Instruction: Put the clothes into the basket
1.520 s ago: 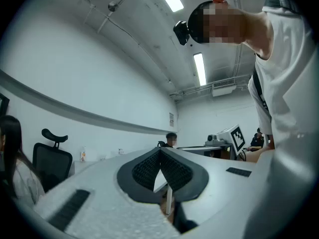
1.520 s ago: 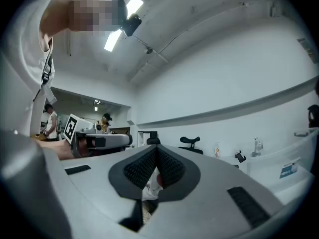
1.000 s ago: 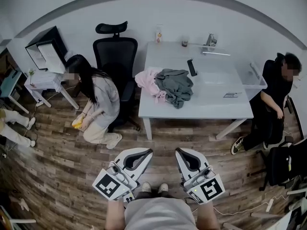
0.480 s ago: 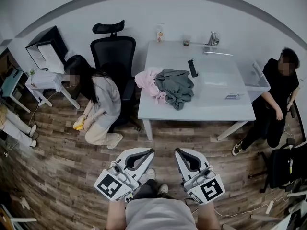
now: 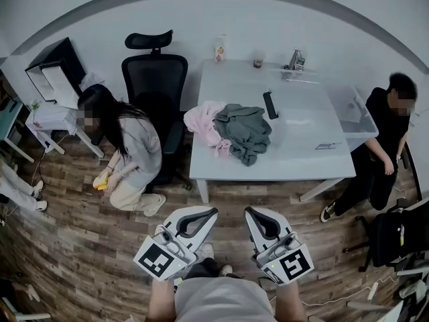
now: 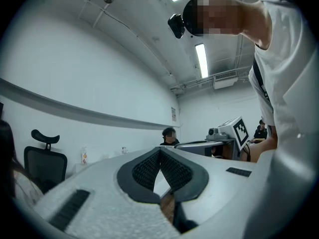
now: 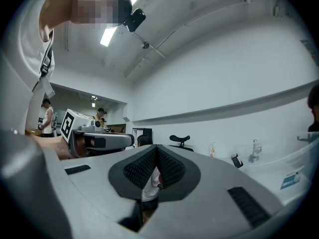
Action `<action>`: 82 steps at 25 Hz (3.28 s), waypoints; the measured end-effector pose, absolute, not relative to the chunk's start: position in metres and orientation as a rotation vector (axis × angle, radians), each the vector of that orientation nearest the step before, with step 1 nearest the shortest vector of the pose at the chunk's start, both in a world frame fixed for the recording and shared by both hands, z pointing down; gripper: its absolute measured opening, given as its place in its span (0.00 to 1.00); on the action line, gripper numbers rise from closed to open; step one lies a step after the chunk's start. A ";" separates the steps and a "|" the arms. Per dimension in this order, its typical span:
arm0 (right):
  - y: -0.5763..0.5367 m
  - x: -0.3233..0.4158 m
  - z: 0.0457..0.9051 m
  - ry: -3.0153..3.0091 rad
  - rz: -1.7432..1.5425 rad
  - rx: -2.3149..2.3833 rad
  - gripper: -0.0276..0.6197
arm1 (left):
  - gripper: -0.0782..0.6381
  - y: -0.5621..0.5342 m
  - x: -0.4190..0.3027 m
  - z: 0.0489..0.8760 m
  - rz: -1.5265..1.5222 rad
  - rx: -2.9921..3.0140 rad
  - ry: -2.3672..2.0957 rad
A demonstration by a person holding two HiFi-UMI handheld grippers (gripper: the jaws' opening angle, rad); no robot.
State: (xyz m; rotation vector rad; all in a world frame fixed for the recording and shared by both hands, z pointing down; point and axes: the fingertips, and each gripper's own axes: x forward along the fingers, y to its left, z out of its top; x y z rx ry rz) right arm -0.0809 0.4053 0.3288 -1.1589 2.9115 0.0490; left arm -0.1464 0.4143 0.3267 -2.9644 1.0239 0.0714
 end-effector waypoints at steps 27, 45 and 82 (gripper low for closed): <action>0.258 -0.096 0.338 2.901 0.031 -1.324 0.05 | 0.11 0.261 -0.157 0.336 0.050 -3.036 0.868; 0.168 -0.044 0.331 2.921 0.056 -1.211 0.05 | 0.11 0.176 -0.107 0.336 -0.001 -3.006 0.992; 0.004 -0.043 0.374 3.031 0.045 -1.416 0.05 | 0.11 0.009 -0.101 0.371 -0.032 -3.090 0.784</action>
